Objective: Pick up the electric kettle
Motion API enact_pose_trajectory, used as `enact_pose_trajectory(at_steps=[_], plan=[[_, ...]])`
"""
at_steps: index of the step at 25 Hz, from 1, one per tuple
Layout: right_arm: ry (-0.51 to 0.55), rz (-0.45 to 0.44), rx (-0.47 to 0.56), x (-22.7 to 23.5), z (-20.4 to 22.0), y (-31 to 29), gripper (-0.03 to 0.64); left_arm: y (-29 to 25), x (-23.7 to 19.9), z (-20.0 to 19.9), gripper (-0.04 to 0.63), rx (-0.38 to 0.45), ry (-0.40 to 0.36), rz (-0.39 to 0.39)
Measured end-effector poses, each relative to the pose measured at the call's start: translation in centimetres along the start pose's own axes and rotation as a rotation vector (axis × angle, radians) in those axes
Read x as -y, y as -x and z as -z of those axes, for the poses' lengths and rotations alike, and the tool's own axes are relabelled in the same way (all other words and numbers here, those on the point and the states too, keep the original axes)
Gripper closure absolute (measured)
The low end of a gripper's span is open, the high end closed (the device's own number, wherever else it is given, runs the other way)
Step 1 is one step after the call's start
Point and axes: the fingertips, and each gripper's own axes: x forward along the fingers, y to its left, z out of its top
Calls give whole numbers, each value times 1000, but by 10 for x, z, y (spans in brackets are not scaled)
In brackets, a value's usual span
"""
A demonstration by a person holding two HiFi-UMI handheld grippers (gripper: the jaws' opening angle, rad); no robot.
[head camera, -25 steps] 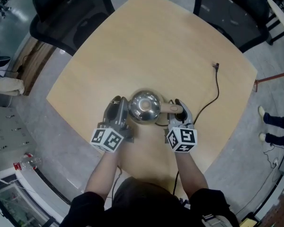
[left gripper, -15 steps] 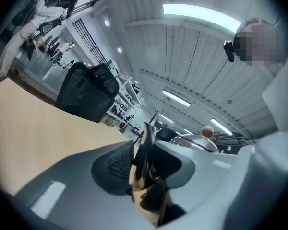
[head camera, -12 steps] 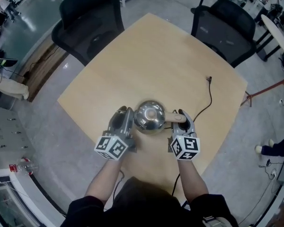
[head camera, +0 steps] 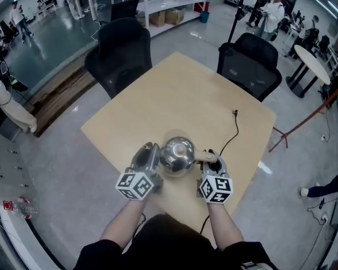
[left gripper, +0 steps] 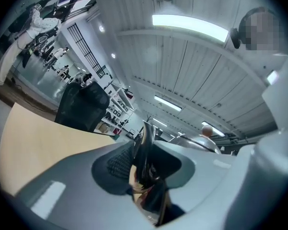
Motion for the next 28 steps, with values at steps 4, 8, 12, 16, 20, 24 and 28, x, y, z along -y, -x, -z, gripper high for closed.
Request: enact_pose_trajectory(at_steps=[4, 8, 12, 16, 20, 24, 28], plan=[[13, 14, 29, -9, -7, 24, 526, 20, 15, -6, 495, 8, -15, 33], [0, 18, 33, -16, -1, 46, 527, 42, 25, -6, 497, 9, -32, 46], [-1, 15, 23, -21, 3, 63, 526, 59, 31, -3, 495, 8, -25, 40], [2, 3, 30, -23, 2, 72, 528, 73, 38, -1, 495, 11, -28, 30], [8, -15, 45, -26, -2, 80, 528, 85, 45, -3, 495, 21, -40, 28], [-6, -16, 59, -26, -2, 94, 528, 93, 56, -3, 495, 32, -55, 22], [-6, -8, 62, -10, -4, 117, 528, 99, 79, 9, 495, 27, -54, 27]])
